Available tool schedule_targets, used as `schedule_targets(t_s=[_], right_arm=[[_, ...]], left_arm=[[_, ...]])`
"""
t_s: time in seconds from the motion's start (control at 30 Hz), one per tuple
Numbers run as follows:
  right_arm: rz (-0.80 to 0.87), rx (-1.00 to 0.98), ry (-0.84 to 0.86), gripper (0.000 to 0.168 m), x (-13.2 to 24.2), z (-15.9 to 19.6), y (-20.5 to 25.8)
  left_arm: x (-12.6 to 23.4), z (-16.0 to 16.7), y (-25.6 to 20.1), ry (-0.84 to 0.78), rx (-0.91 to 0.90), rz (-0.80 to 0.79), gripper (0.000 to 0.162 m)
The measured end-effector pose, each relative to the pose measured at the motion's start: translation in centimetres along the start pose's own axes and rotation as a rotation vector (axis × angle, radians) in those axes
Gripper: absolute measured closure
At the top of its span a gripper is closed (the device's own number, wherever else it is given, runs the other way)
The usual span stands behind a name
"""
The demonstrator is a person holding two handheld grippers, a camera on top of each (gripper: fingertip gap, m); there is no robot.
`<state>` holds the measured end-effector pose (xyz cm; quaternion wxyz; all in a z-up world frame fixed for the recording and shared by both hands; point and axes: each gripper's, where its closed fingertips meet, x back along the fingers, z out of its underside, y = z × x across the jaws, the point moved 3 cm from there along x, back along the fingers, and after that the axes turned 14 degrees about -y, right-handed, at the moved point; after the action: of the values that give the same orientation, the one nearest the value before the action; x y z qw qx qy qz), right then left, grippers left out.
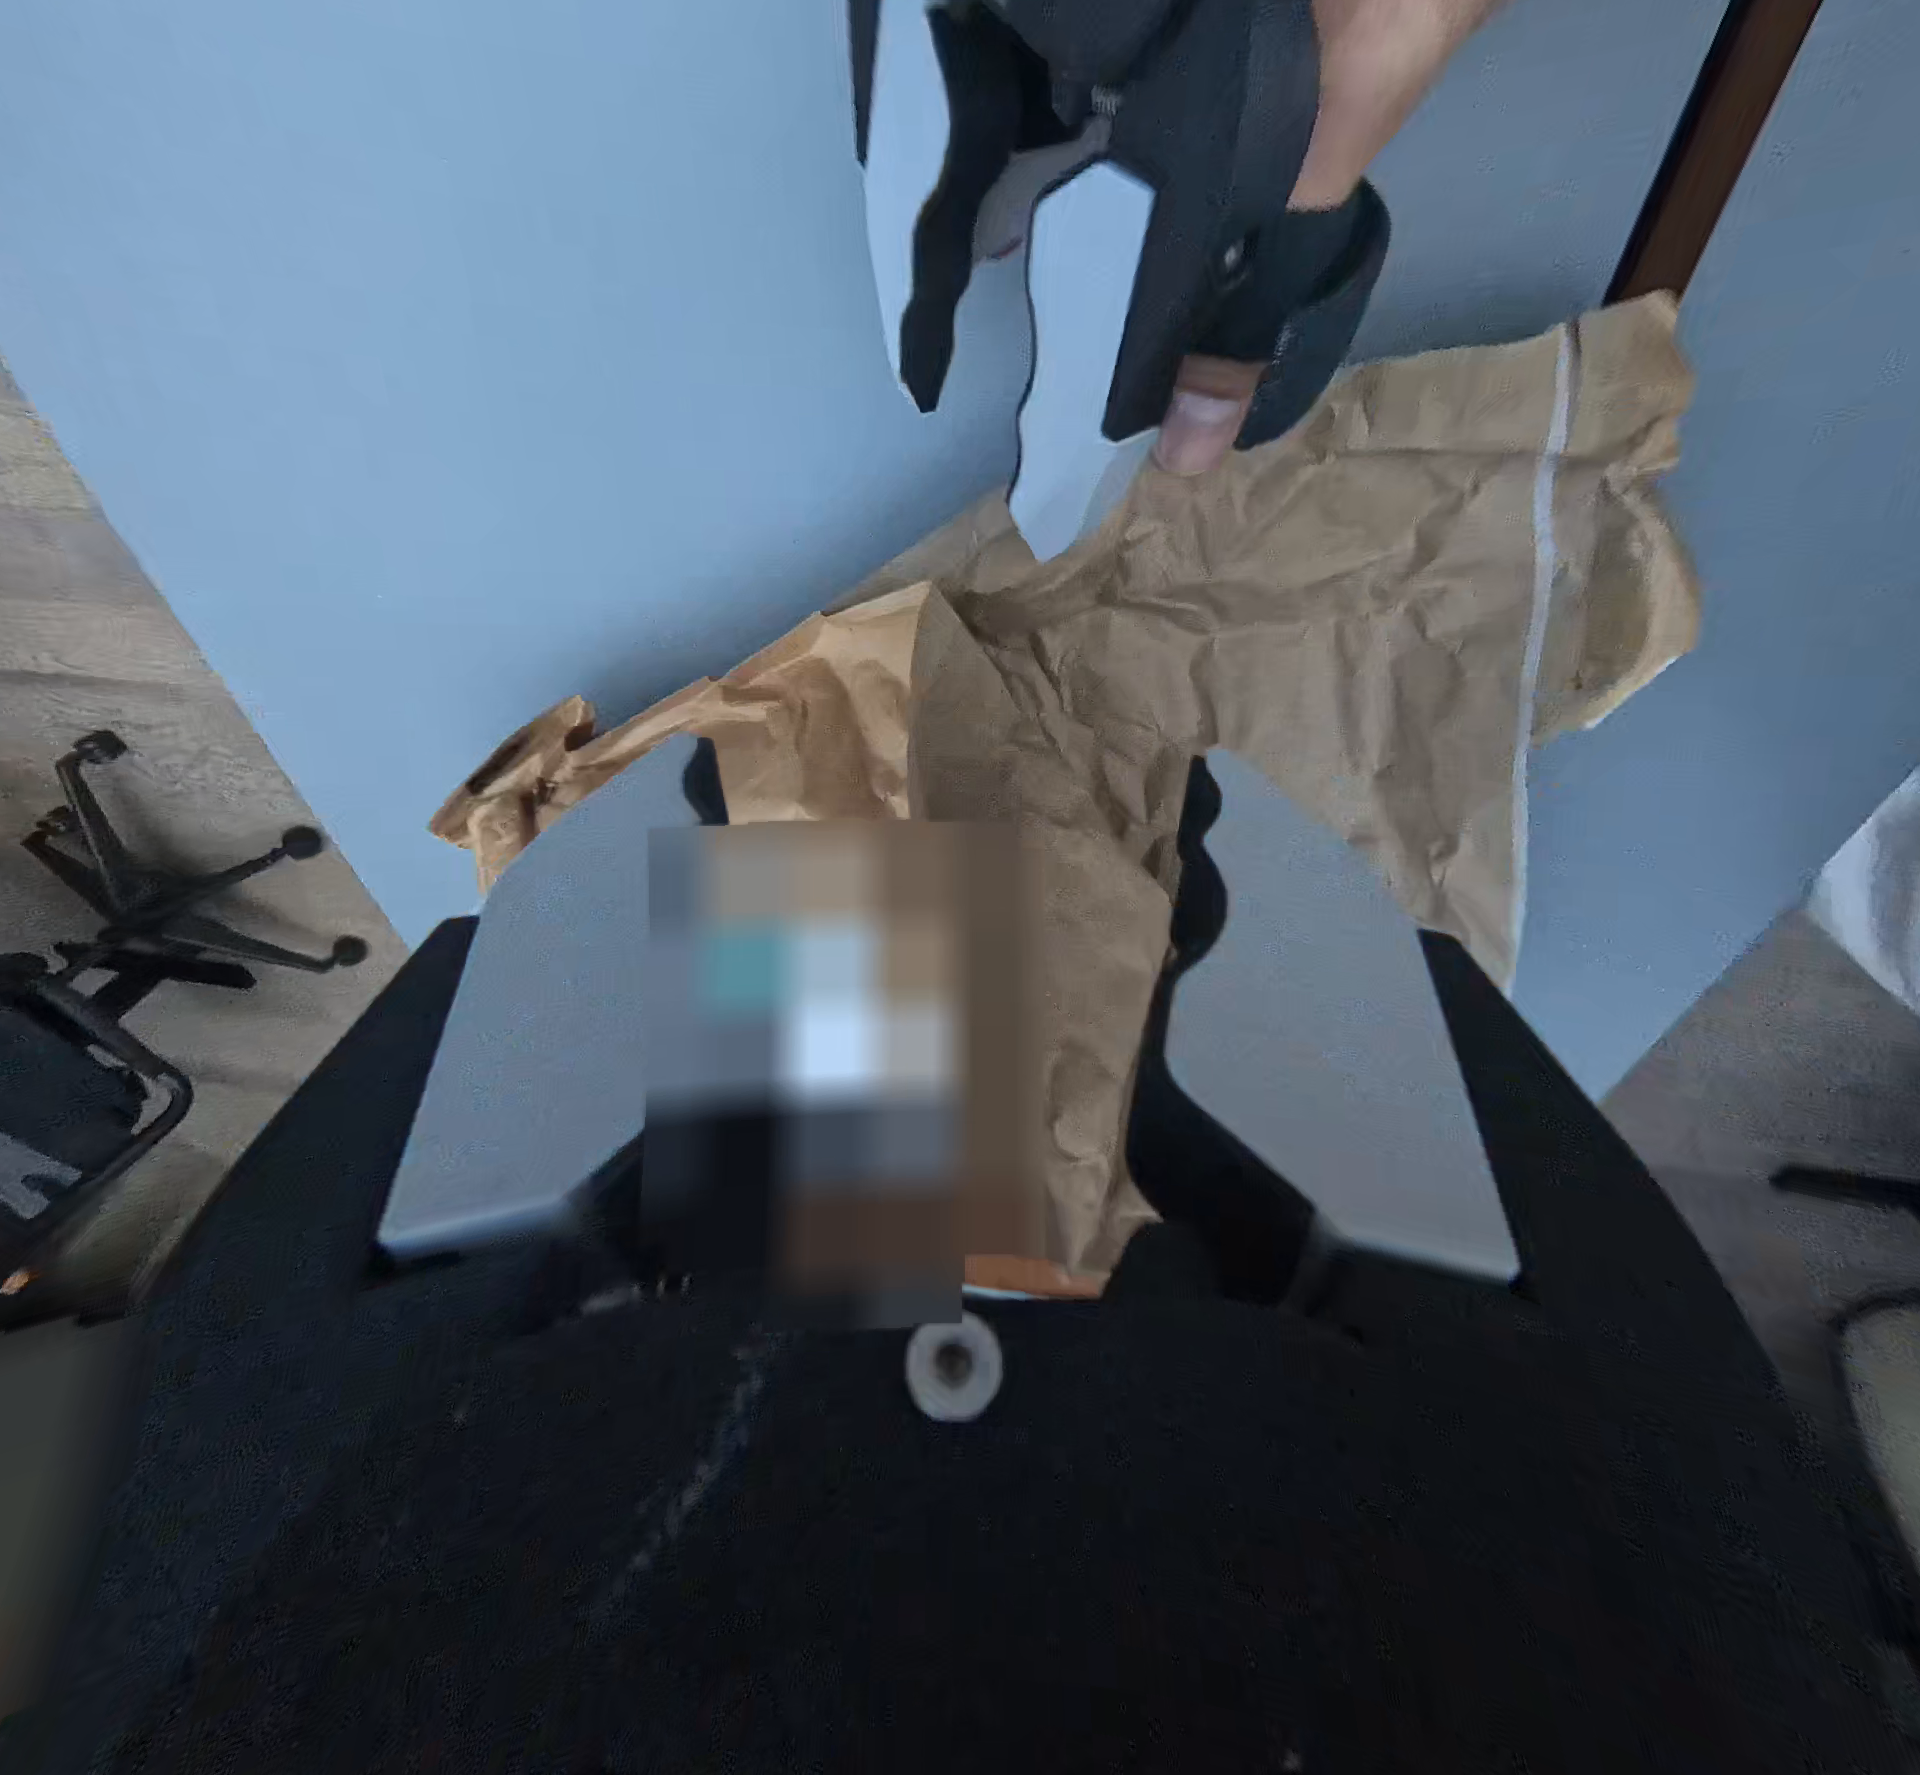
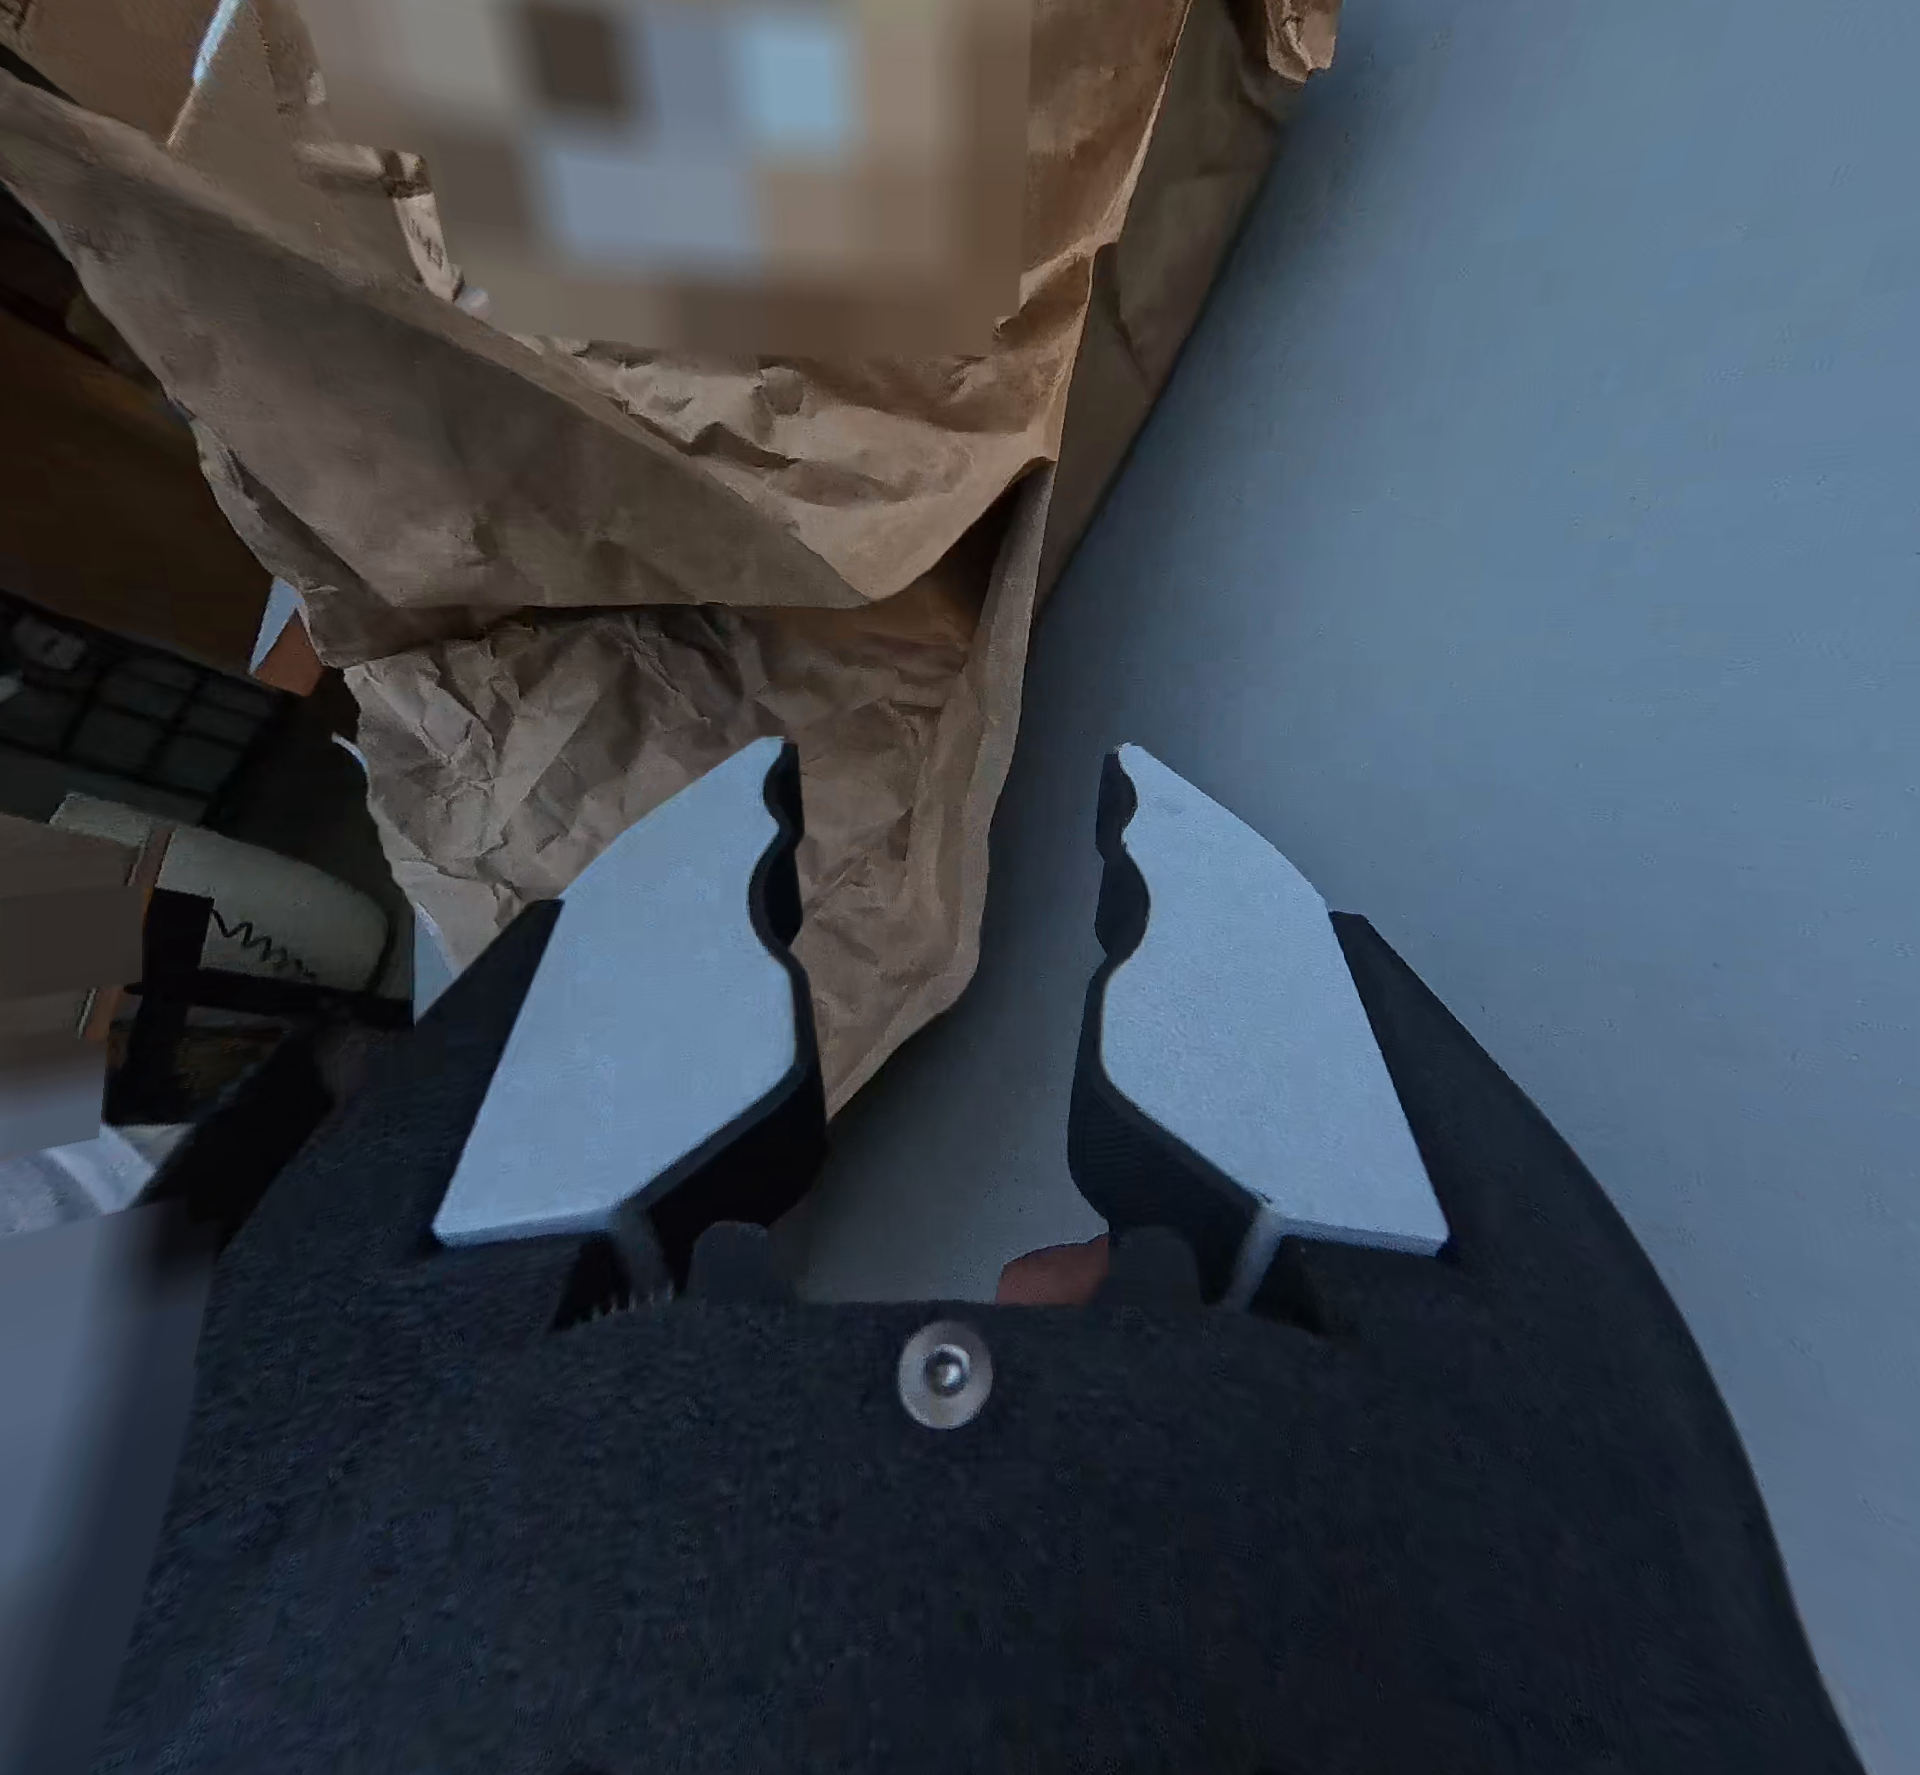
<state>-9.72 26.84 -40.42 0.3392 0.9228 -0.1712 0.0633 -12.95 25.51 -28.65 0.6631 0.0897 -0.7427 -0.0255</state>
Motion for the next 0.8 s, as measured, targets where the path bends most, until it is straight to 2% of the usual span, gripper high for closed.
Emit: schedule_targets(t_s=[0.07, 0.2, 0.27, 0.3, 0.33, 0.4, 0.43, 0.57, 0.6, 0.63, 0.7, 0.8], right_arm=[[-0.022, 0.015, 0.041, 0.118, -0.8, 0.8, -0.5], [-0.053, 0.011, 0.024, 0.125, -1.7, 1.4, -0.8], [-0.076, -0.006, 0.029, 0.127, -3.0, 1.6, -0.7], [-0.082, -0.007, 0.042, 0.128, -3.7, 1.7, -0.8], [-0.089, -0.002, 0.059, 0.134, -4.5, 1.9, -0.8], [-0.106, 0.003, 0.07, 0.165, -5.7, 2.1, -0.8], [-0.114, 0.011, 0.067, 0.168, -6.1, 2.1, -0.6], [-0.063, 0.105, 0.1, 0.168, -5.6, 1.9, -0.5], [-0.063, 0.1, 0.097, 0.168, -5.3, 1.6, -0.2], [-0.065, 0.089, 0.082, 0.168, -4.9, 1.0, 0.1], [-0.037, 0.094, 0.06, 0.168, -3.5, -0.3, 0.2], [0.026, 0.105, 0.116, 0.168, -1.3, 0.0, -1.3]], left_arm=[[-3.2, 1.7, -0.4, 0.158, -0.044, 0.037, 0.088], [-5.9, 4.7, 0.1, 0.27, -0.022, 0.027, 0.119], [-6.2, 5.5, -0.1, 0.31, -0.02, 0.066, 0.143], [-6.1, 5.6, 0.4, 0.304, -0.034, 0.042, 0.162], [-5.9, 5.6, 0.5, 0.301, -0.027, 0.051, 0.162], [-5.1, 5.6, 0.9, 0.283, 0.028, 0.071, 0.162], [-4.5, 5.7, 1.3, 0.28, 0.03, 0.066, 0.162], [-0.1, 7.7, 5.6, 0.278, -0.018, -0.094, 0.162], [1.0, 8.8, 6.1, 0.256, 0.038, -0.07, 0.162], [1.9, 10.2, 6.6, 0.259, 0.079, -0.078, 0.162], [3.8, 13.7, 7.7, 0.294, 0.028, -0.154, 0.162], [7.7, 18.2, 10.4, 0.234, 0.146, -0.304, 0.162]])
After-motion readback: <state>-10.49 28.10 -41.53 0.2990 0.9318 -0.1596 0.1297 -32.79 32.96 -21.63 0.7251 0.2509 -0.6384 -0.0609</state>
